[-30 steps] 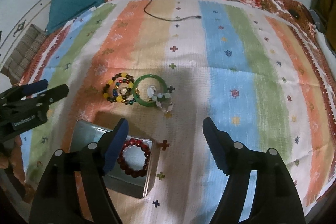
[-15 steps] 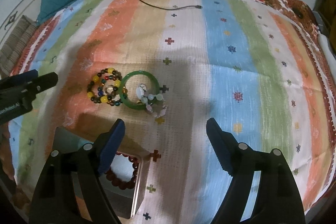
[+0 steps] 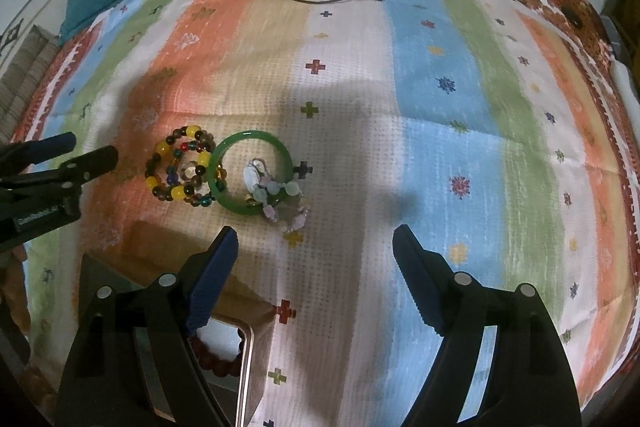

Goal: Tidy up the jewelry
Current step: 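Move both tools back over the remaining jewelry beside the green bangle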

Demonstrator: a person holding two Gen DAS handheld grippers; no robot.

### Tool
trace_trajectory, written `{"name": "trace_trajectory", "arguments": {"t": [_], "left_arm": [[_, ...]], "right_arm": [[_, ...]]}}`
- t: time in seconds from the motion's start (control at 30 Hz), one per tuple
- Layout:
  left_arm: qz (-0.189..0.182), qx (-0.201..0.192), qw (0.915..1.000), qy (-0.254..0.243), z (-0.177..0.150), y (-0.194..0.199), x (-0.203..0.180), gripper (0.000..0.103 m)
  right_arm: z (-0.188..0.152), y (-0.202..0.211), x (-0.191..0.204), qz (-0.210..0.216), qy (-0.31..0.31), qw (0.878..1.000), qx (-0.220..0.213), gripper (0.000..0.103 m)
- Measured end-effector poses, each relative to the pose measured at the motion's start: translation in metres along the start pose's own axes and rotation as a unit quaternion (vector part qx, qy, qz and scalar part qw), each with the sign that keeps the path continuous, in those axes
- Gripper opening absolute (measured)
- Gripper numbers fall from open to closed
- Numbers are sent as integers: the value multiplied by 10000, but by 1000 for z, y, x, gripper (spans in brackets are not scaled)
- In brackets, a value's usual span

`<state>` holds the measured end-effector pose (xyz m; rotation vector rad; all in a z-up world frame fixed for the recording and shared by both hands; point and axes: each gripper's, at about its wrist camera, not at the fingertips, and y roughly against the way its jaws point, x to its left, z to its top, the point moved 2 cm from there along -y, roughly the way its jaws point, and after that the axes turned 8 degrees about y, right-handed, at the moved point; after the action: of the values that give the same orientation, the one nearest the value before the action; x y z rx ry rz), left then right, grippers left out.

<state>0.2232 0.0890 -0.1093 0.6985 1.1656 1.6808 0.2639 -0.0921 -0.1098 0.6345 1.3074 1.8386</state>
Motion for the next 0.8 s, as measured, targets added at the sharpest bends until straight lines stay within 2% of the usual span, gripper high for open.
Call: {"name": "trace_trajectory", "arguments": {"t": [0.1, 0.23, 0.63, 0.8], "left_arm": [[-191, 119, 9997, 9, 3, -4, 1, 75], [-214, 151, 9997, 19, 5, -10, 0, 75], [-147, 462, 9988, -49, 7, -39, 2, 74], [-3, 538, 9985, -110, 7, -50, 3, 73]], "right_arm": [[2, -7, 1, 4, 57, 10000, 69, 80], [4, -16, 0, 33, 65, 9998, 172, 80], [9, -35, -7, -17, 2, 9993, 365, 80], [10, -42, -10, -51, 15, 9990, 433, 80]]}}
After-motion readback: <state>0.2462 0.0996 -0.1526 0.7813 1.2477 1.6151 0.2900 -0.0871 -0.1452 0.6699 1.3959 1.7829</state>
